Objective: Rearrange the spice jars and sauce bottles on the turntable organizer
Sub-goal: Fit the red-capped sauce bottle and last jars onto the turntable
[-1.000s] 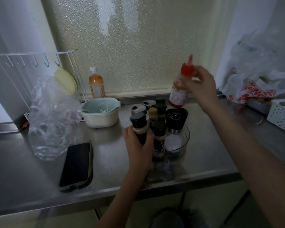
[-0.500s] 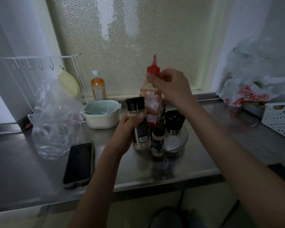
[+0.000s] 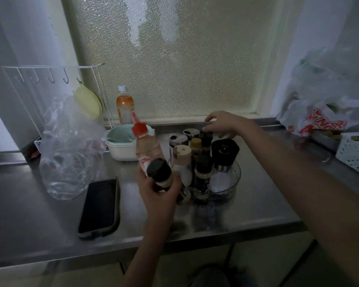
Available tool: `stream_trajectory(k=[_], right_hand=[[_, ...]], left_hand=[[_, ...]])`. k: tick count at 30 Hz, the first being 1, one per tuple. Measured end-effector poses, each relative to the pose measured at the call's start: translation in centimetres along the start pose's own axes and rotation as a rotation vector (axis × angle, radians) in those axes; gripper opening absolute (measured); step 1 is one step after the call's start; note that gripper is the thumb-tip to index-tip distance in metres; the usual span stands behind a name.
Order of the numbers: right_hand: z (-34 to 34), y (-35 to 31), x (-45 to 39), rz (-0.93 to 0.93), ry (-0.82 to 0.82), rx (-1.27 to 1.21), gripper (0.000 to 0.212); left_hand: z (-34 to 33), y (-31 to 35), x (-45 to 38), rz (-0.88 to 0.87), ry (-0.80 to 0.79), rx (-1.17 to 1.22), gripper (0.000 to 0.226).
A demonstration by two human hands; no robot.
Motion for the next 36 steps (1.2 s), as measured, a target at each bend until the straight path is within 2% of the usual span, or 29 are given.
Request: stream_trajectory(k=[3, 5, 7, 10, 14, 17, 20, 24, 27, 29, 32, 34, 36], right_hand=[[-0.5, -1.0, -1.0, -0.035, -0.121, 0.146, 0.042], [-1.0, -1.1, -1.7, -0.055, -0.148, 0.129, 0.039], [-1.4, -1.0, -2.2, -0.055, -0.12, 0.102, 0.036], [-1.5, -0.3, -2.8, -0.082, -0.069, 0.041, 0.041], [-1.1, 0.8, -3.0, -0.163, -0.106, -0.076, 0.04], [-0.8, 1.4, -2.9, -0.147, -0.009, -0.115, 0.033], [0.2, 1.9, -2.7, -0.083, 0.058, -0.049, 0.029], [0.8, 2.4, -1.4, -0.058, -0.197, 0.003, 0.02], [0.0, 2.9, 0.2, -0.046, -0.327, -0.094, 0.034], [-0.6, 3.2, 1.5, -0.016, -0.287, -0.178, 0.034], [-1.0, 2.9, 3.7, 0.122, -0.049, -0.193, 0.028], [-1.4, 2.5, 5.6, 0.187, 0.117, -0.309, 0.034], [-1.8, 2.7, 7.7, 0.222, 0.189, -0.342, 0.042]], left_hand=[[0.0, -1.1, 0.3, -0.111, -0.043, -0.099, 0.035], [-0.1, -1.9, 0.2, -0.145, -0.076, -0.166, 0.03], [-0.2, -2.5, 0.1, -0.141, -0.096, -0.196, 0.025], [-0.2, -2.6, 0.2, -0.164, -0.113, -0.212, 0.03], [-0.1, -2.8, 0.2, -0.133, -0.108, -0.233, 0.034], [0.0, -2.9, 0.1, -0.114, -0.114, -0.227, 0.037], [0.0, -3.2, -0.1, -0.113, -0.116, -0.23, 0.033], [-0.2, -3.5, 0.0, -0.126, -0.139, -0.257, 0.035], [-0.2, -3.7, 0.0, -0.123, -0.147, -0.285, 0.035], [-0.2, -3.8, 0.0, -0.112, -0.143, -0.307, 0.037], [-0.3, -3.8, -0.1, -0.053, -0.142, -0.332, 0.038], [-0.3, -3.9, -0.1, -0.022, -0.141, -0.332, 0.041], [-0.3, -3.9, -0.1, 0.005, -0.142, -0.309, 0.045]])
Point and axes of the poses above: each hand's wrist, its own x-axis away from the middle knuckle, its own z-axis out of the back of the hand, y = z × x, the point moved 1 cm from there along -x, towards the middle knuckle, and after that the axes turned 2 degrees about z, right-handed, at the moved point
